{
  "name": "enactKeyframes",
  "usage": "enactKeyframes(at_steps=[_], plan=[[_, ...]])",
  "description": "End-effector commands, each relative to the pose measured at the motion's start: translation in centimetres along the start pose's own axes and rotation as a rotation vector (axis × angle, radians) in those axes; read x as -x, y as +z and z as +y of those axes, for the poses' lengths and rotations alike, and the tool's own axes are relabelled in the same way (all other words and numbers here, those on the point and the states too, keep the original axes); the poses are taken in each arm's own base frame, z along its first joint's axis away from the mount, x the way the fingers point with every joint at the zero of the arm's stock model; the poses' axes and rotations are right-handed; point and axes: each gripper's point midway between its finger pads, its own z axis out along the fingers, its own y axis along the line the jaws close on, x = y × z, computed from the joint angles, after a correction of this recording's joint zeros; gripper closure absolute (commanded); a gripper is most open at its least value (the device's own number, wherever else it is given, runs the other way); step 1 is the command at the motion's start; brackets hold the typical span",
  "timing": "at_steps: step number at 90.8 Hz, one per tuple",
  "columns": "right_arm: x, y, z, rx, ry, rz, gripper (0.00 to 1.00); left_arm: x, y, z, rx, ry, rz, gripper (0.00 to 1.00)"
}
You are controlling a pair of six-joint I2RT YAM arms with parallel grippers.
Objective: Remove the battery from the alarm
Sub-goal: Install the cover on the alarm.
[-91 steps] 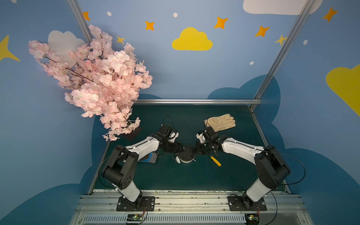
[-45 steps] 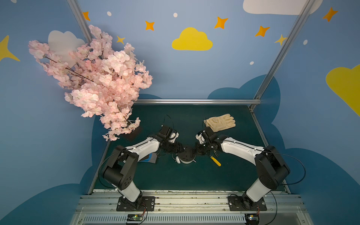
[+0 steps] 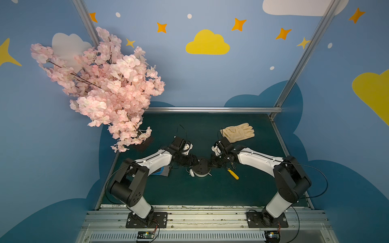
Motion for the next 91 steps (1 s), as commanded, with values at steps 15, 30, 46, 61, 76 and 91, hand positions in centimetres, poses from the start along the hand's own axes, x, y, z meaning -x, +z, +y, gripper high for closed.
enactKeyframes(at_steps=[15,30,46,61,76,91], plan=[[-1.6,0.7,-1.1,-0.093,0.010,0.076,0.85,-0.6,-0.7,-1.6,-0.048,0.025,0.007,0.30],[-1.5,0.4,-1.0,-0.108,0.015,0.081,0.76,-0.5,-1.1,-1.6,-0.045,0.036,0.000,0.30],[-1.2,-0.2,-0.9,-0.136,0.020,0.076,0.69,-0.6,-1.3,-1.7,-0.048,0.040,-0.001,0.30],[-1.0,-0.9,-0.6,-0.158,0.022,0.077,0.63,-0.6,-1.5,-1.8,-0.049,0.046,-0.002,0.30],[-0.8,-1.5,-0.4,-0.169,0.026,0.077,0.59,-0.4,-1.7,-1.8,-0.049,0.054,-0.010,0.30],[-0.4,-2.3,-0.4,-0.161,0.015,0.063,0.61,-0.4,-2.2,-1.6,-0.040,0.055,-0.014,0.30]])
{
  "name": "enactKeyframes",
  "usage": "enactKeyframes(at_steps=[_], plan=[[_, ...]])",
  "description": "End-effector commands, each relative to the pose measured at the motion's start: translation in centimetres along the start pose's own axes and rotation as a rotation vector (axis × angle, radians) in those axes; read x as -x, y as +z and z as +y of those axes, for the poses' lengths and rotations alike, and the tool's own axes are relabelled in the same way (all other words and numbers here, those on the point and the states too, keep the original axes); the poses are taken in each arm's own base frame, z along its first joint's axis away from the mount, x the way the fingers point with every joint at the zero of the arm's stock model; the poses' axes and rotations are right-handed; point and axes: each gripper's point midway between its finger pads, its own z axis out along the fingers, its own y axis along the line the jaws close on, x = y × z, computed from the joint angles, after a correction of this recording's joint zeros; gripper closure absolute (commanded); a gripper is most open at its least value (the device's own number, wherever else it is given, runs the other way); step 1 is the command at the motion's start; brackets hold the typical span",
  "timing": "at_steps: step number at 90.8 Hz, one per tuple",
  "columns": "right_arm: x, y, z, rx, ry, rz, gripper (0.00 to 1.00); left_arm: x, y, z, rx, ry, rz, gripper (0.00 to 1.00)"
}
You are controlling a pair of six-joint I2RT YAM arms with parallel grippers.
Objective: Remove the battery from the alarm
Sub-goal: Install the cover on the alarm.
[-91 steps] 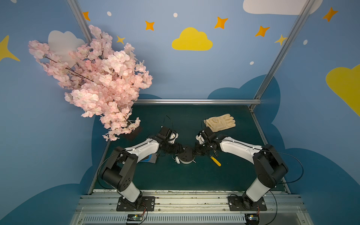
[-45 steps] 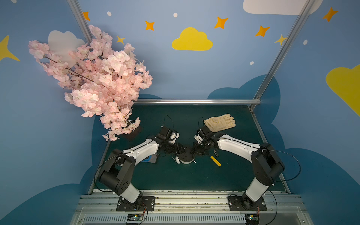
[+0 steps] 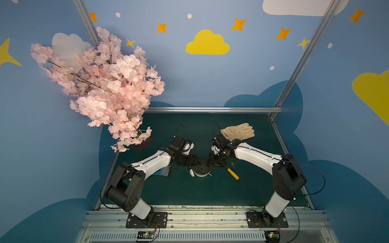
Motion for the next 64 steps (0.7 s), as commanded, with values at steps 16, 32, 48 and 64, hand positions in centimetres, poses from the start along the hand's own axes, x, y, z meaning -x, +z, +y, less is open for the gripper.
enactKeyframes(at_steps=[16,32,48,64], plan=[[0.8,0.0,-1.9,-0.009,0.010,0.005,0.54,-1.3,-0.4,0.5,0.012,0.023,0.050,0.30],[1.1,1.6,-1.0,0.055,0.002,0.038,0.54,-1.8,0.4,0.6,0.009,0.019,0.094,0.30],[0.9,2.5,-1.3,0.062,0.016,0.057,0.59,-1.8,0.5,0.6,0.012,0.023,0.098,0.30],[0.3,3.2,-2.4,0.044,0.033,0.069,0.72,-1.7,0.6,0.7,0.008,0.016,0.098,0.30]])
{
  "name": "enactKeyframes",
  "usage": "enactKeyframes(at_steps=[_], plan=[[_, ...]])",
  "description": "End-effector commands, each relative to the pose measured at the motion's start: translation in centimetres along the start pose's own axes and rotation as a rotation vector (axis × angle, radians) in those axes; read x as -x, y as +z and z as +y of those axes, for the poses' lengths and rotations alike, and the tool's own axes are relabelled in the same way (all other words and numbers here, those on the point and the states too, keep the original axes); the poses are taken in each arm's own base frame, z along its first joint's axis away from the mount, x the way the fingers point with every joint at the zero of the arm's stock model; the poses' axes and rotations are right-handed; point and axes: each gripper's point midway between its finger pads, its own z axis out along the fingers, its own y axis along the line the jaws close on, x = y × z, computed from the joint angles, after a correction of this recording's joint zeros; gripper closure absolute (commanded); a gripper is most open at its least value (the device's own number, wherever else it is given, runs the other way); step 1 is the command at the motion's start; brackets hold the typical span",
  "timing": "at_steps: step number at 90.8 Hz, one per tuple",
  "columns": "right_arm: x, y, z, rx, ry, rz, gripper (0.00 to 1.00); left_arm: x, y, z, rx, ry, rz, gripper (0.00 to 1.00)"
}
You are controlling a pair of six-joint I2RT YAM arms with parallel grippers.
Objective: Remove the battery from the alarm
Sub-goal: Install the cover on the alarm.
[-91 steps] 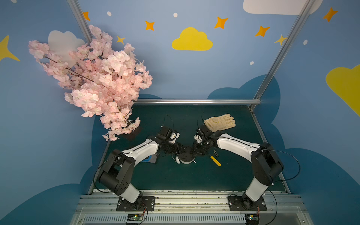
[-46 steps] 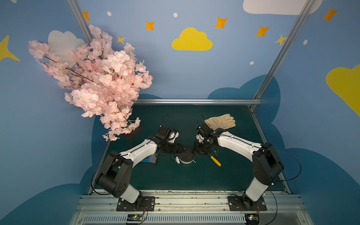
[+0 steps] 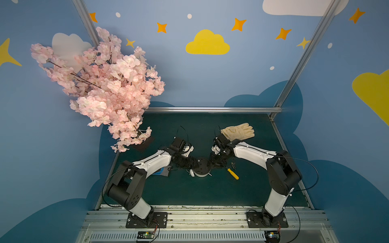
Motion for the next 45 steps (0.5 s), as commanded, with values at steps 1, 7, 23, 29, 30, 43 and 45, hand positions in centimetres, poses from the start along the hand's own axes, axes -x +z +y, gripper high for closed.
enactKeyframes(at_steps=[1,7,23,29,30,43,45], plan=[[-0.7,0.9,-1.3,-0.024,0.015,0.022,0.73,0.3,0.0,-0.5,-0.016,0.014,0.008,0.30],[-1.0,1.3,-2.1,-0.044,0.026,0.036,0.76,0.2,0.1,-0.5,-0.019,0.010,0.010,0.30],[-2.6,3.3,-5.1,-0.150,0.037,0.099,0.76,0.3,0.3,-0.6,-0.041,-0.013,0.004,0.30],[-3.1,3.7,-5.4,-0.153,0.038,0.121,0.75,0.7,-0.3,-0.7,-0.057,-0.030,-0.017,0.30],[-3.1,3.7,-5.3,-0.147,0.037,0.122,0.75,0.8,-0.4,-0.7,-0.059,-0.033,-0.021,0.30],[-0.8,0.3,-1.2,-0.025,-0.044,0.032,0.64,1.7,-2.8,0.6,-0.051,-0.070,-0.082,0.29],[-0.3,-0.7,-0.3,-0.005,-0.065,0.011,0.62,1.7,-3.0,0.9,-0.047,-0.076,-0.086,0.29]])
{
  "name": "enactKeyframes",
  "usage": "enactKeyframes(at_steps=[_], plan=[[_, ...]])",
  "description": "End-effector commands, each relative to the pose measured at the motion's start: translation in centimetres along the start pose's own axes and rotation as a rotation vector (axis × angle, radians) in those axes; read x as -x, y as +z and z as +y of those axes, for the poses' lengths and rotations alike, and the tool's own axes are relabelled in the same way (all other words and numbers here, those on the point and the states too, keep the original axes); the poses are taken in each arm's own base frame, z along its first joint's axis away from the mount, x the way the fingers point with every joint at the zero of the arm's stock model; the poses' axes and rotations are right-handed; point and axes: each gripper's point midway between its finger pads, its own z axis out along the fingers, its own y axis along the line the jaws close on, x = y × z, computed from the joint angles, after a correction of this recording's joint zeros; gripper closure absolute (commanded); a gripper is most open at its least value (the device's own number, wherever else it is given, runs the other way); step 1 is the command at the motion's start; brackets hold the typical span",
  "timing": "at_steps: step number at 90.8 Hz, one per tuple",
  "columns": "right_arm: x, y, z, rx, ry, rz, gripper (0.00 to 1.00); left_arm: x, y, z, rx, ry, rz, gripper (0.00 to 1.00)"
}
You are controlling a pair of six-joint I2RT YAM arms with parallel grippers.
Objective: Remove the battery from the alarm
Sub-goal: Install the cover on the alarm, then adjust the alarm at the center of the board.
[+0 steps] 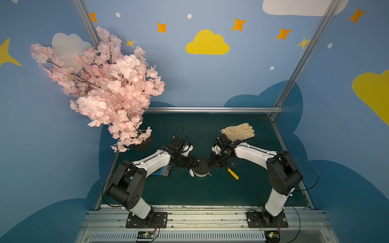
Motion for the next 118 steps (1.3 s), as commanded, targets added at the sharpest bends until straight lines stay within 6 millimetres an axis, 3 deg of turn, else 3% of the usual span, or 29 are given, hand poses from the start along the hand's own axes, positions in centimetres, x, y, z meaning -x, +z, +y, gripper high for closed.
enactKeyframes(at_steps=[1,10,17,22,34,50,58,66,73,94,102,118], plan=[[0.0,-1.2,0.5,-0.014,-0.055,-0.005,0.62,0.6,-2.0,0.5,-0.012,-0.023,-0.046,0.29],[2.3,-6.3,3.8,0.032,-0.161,-0.129,0.53,0.4,-2.6,2.4,0.002,-0.066,-0.062,0.32],[2.9,-9.3,5.4,0.063,-0.234,-0.207,0.49,0.2,-2.2,3.4,-0.021,-0.116,-0.049,0.46],[3.0,-10.6,5.6,0.073,-0.274,-0.242,0.46,0.4,-1.9,3.6,-0.037,-0.130,-0.046,0.50],[2.1,-11.2,5.5,0.094,-0.315,-0.250,0.44,0.1,-0.2,4.5,-0.047,-0.163,0.007,0.63],[0.6,-11.2,5.8,0.155,-0.336,-0.256,0.43,-0.8,1.7,7.0,0.006,-0.205,0.034,0.65],[-0.1,-11.3,5.8,0.167,-0.357,-0.259,0.43,-1.5,3.0,7.0,-0.042,-0.223,0.064,0.68],[-0.8,-11.1,5.5,0.157,-0.392,-0.261,0.42,-1.4,3.5,5.9,-0.114,-0.225,0.058,0.81],[-1.2,-10.7,5.0,0.133,-0.419,-0.258,0.42,-0.6,2.4,4.4,-0.166,-0.226,0.020,0.96],[-1.8,-9.9,4.1,-0.040,-0.613,-0.357,0.35,0.9,-3.4,-1.0,-0.164,-0.236,-0.098,0.97],[-1.7,-10.3,4.1,-0.186,-0.751,-0.453,0.32,1.4,-5.1,-2.8,-0.191,-0.270,-0.134,0.97],[-2.5,-11.6,6.6,-0.337,-0.949,-0.637,0.22,2.6,-8.7,-5.8,-0.213,-0.314,-0.262,0.97]])
